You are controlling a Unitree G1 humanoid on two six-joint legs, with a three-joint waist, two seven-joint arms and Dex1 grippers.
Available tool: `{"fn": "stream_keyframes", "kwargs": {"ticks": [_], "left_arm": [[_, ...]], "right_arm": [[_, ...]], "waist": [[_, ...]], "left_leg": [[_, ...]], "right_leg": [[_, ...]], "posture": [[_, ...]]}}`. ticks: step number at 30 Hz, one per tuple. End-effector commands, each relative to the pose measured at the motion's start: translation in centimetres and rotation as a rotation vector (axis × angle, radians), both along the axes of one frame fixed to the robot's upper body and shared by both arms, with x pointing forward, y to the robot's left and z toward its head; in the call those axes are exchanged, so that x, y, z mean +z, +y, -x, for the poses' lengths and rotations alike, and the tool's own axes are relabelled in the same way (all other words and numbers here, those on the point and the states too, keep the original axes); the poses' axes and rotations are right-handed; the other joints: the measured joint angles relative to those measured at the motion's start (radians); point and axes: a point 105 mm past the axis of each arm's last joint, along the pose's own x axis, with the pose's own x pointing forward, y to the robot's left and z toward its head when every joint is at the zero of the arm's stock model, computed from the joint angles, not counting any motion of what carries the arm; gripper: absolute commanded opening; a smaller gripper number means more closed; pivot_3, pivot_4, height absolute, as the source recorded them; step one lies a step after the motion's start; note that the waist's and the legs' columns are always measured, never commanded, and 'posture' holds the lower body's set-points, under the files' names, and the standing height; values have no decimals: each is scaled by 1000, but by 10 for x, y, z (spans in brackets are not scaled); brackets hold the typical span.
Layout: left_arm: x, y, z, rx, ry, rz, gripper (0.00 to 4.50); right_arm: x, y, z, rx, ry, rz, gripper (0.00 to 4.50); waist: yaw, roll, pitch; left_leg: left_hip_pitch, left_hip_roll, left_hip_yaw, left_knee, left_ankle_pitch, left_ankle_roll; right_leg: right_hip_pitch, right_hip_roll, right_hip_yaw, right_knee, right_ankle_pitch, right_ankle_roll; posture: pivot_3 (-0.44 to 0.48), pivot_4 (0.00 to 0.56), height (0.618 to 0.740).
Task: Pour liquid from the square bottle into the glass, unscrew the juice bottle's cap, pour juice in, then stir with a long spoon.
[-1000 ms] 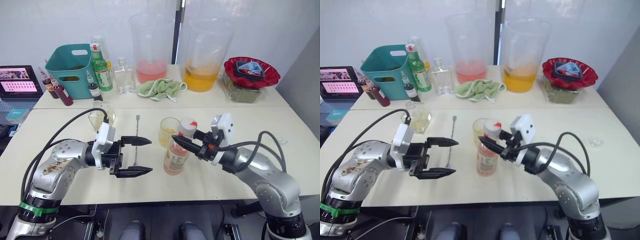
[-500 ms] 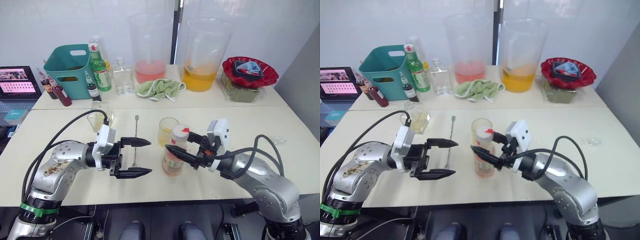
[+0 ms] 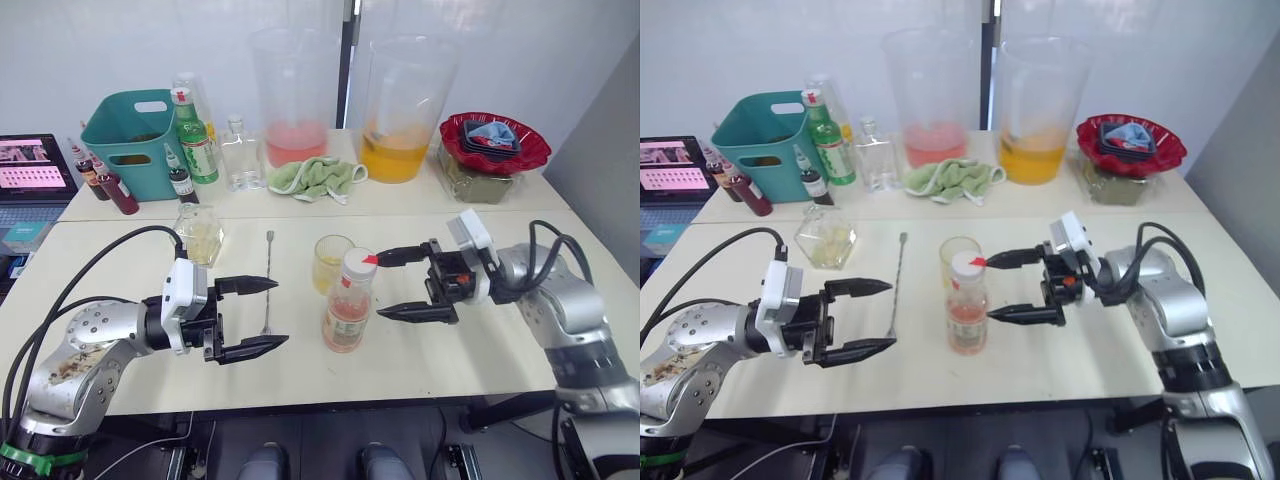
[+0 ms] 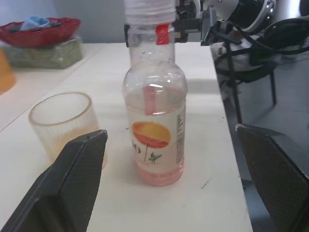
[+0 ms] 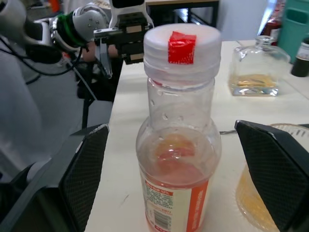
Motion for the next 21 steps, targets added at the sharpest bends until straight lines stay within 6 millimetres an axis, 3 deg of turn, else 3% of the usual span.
{"fn": "stream_keyframes", "kwargs": {"ticks": [1, 6, 14, 21], "left_arm": [[11, 1, 9, 36, -49, -1, 4500], [11, 4, 16, 80, -47, 2, 4500], [12, 7, 22, 114, -43, -5, 4500], [12, 8, 23, 105, -38, -13, 4500]], "right_arm": [[7, 7, -5, 93, -69, 10, 4421], [8, 19, -10, 162, -79, 16, 4421], [13, 32, -1, 266, 2, 5, 4421], [17, 32, 1, 278, 24, -17, 2237]], "waist": [[0, 0, 0], [13, 0, 0], [9, 0, 0], [10, 0, 0]], "left_leg": [[0, 0, 0, 0, 0, 0], [0, -1, -1, 0, 0, 0], [0, -1, -1, -1, 0, 0], [0, -1, -1, -1, 0, 0]], "right_leg": [[0, 0, 0, 0, 0, 0], [0, -4, -1, 1, 0, 0], [-1, -5, -1, 1, 0, 0], [-1, -5, -1, 1, 0, 0]], "posture": [[0, 150, 740], [0, 150, 740], [0, 150, 740], [0, 150, 740]]}}
